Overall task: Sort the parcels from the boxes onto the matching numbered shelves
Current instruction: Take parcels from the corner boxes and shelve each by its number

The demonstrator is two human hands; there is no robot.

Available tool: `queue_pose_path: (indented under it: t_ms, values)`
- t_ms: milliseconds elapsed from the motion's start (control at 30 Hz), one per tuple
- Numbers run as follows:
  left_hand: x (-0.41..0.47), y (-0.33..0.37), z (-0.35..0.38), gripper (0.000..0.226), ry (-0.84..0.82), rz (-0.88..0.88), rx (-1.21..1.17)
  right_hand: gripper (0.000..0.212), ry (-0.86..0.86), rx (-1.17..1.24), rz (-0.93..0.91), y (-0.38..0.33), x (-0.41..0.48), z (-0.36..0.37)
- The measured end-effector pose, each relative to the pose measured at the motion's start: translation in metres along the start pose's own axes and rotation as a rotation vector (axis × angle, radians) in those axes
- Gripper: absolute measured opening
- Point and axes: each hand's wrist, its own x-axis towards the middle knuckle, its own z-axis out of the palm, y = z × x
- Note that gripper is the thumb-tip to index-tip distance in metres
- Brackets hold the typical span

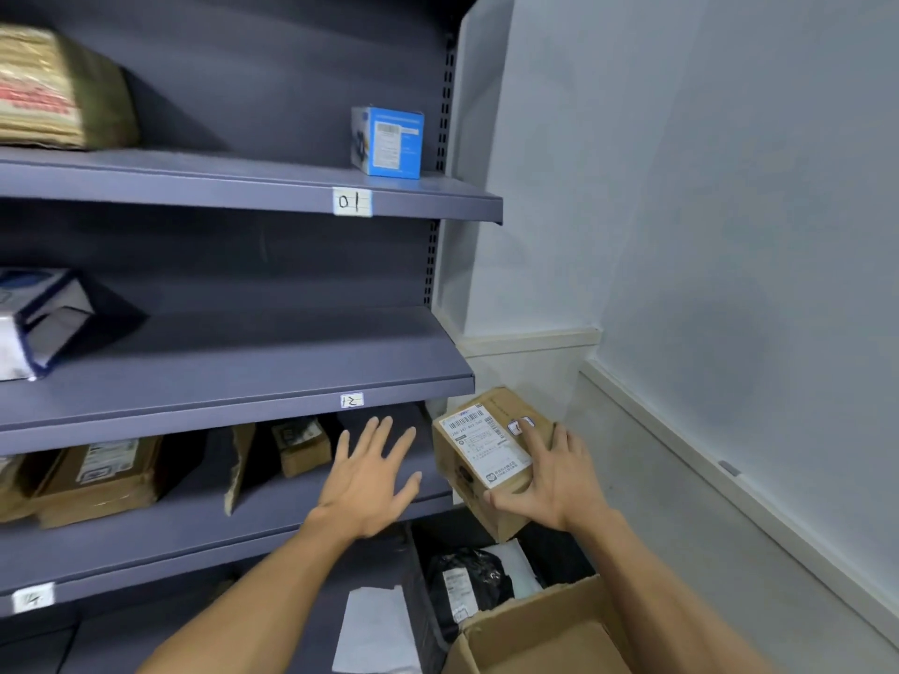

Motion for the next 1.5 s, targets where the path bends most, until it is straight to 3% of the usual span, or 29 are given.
queue_pose_path:
  t_ms: [333,867,1200,1500]
  values:
    - [-0.091,-0.02,-0.022,0.093,-0.011,-0.175,0.064,0.128,0.007,0.101,-0.172,-0.046,-0.023,-0.018]
    - [-0.158,-0.159,-0.068,0.097,0.079,-0.384,0.123,0.123,0.128,0.173,-0.431,-0.232,-0.001,-0.061]
    - [-0.161,-0.311,-0.077,0.097,0.068,-0.383,0.1,0.123,0.135,0.24,-0.389,-0.376,0.042,-0.065]
    - [-0.144,-0.385,-0.067,0.099,-0.002,-0.354,0.093,0.112,0.127,0.286,-0.293,-0.448,0.078,-0.058]
